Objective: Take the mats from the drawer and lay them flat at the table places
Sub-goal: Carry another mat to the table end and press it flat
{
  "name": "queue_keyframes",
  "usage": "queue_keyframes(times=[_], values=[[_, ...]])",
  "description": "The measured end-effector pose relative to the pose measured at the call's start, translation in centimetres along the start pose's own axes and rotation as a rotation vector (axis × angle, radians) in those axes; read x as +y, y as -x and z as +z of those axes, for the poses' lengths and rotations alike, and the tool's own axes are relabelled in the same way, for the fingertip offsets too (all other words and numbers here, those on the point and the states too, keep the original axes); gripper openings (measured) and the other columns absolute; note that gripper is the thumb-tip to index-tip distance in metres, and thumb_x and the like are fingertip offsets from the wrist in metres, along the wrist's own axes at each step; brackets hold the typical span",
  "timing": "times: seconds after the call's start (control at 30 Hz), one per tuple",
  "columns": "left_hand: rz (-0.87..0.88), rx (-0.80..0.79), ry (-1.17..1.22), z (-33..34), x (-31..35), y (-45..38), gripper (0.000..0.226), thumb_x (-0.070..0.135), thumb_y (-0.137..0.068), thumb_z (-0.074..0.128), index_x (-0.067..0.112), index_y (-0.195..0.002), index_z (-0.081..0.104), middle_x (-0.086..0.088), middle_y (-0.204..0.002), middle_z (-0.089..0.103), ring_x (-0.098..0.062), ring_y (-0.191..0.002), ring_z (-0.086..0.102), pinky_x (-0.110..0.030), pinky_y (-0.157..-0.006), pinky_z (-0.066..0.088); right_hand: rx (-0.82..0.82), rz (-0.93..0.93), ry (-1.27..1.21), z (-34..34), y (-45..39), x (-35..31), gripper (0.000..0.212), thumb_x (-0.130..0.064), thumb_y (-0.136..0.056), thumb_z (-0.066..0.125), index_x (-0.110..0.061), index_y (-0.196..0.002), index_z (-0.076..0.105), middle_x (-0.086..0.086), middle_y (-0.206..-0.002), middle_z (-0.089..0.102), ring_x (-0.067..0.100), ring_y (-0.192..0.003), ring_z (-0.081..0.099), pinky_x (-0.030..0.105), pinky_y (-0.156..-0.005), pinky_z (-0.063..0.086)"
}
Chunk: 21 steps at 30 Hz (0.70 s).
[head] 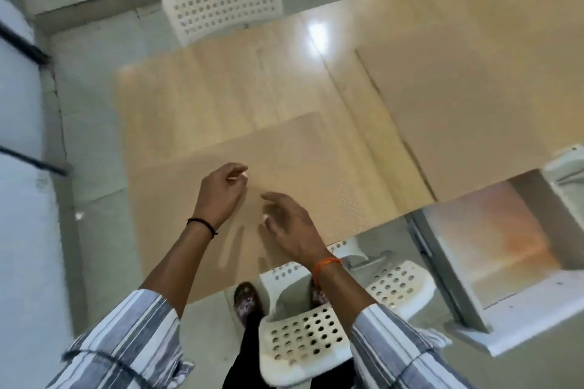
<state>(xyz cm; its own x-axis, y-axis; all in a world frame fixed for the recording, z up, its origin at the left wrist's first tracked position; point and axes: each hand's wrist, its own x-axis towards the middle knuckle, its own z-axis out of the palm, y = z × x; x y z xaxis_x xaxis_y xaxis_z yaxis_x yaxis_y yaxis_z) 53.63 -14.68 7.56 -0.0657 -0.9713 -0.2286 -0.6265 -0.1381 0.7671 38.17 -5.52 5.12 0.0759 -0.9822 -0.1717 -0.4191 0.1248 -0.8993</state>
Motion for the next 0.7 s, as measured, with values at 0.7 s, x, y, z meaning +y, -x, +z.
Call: queue_keyframes(times=[0.7], values=[[-0.347, -0.632, 0.416, 22.1, 20.3, -1.8, 0.031, 0.033, -0.094, 0.059, 0.019, -0.122, 0.06, 0.0, -0.122, 0.065, -0.015, -0.111, 0.063, -0.036, -0.097, 0.05, 1.007, 0.915, -0.552, -27.9, 3.1, 11.4, 0.054, -0.019, -0.089, 0.061, -0.007, -0.139, 0.042, 0.011, -0.136, 0.046, 0.029, -0.115, 0.053, 0.034, -0.094, 0.046]])
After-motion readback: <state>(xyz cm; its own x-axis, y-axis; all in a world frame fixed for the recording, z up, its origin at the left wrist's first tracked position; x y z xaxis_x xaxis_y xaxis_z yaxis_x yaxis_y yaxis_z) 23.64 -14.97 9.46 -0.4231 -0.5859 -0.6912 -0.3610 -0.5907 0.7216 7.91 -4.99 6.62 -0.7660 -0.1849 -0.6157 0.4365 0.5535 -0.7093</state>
